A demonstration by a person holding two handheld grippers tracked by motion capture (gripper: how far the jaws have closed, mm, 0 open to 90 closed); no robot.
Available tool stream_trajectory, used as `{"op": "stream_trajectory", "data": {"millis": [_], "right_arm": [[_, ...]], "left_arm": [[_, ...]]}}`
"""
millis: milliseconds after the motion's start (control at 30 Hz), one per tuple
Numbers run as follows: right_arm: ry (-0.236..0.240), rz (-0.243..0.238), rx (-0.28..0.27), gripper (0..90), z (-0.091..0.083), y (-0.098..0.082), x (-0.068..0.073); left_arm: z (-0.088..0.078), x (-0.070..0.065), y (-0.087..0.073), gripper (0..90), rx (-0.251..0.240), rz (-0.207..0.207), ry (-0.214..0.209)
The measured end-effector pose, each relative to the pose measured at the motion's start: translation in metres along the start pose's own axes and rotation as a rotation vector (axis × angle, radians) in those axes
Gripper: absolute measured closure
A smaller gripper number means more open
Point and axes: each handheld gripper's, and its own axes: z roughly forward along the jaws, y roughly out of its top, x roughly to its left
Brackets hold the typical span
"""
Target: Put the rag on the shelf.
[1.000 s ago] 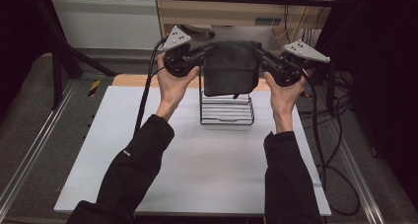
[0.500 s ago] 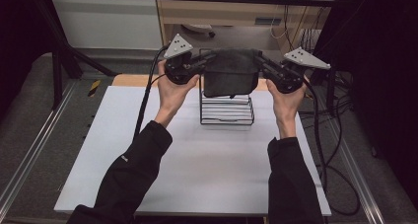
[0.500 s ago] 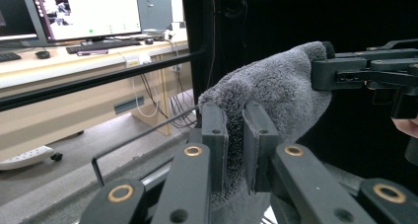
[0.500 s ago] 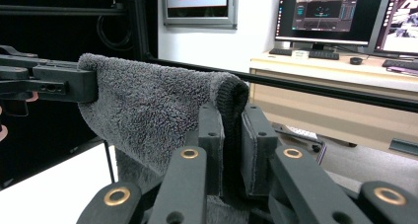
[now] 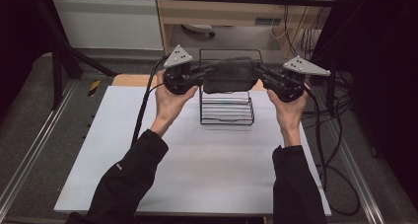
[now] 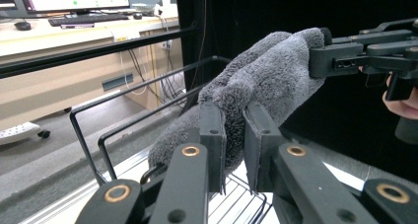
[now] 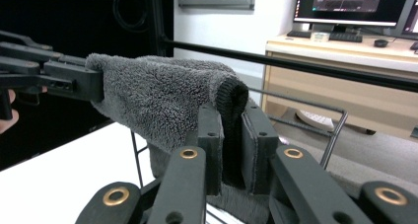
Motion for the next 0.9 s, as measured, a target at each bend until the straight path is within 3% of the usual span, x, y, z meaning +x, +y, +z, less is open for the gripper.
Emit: {"op": "stream_trajectory", "data": {"millis": [300,500,600,700,900], "right_arm": [[0.017,-0.012,0.014,81.0,-0.002,-0.004,0.000],[0.021,-0.012,0.017,80.8,-0.002,-0.008,0.001],[0.024,-0.020,0.021,80.5,-0.002,-0.010,0.002],[0.026,-0.026,0.020,80.1,-0.003,-0.011,0.002],[0.033,-0.024,0.027,78.9,-0.004,-0.014,0.002]], "left_arm": [[-0.015,-0.001,0.008,71.8,0.058,0.004,-0.016],[-0.027,0.009,0.028,71.0,0.033,-0.034,0.010],[-0.022,0.013,0.035,76.5,0.070,-0.064,0.013],[-0.011,0.014,0.035,82.4,0.114,-0.088,-0.013],[0.003,0.006,0.030,89.4,0.182,-0.069,-0.039]]}}
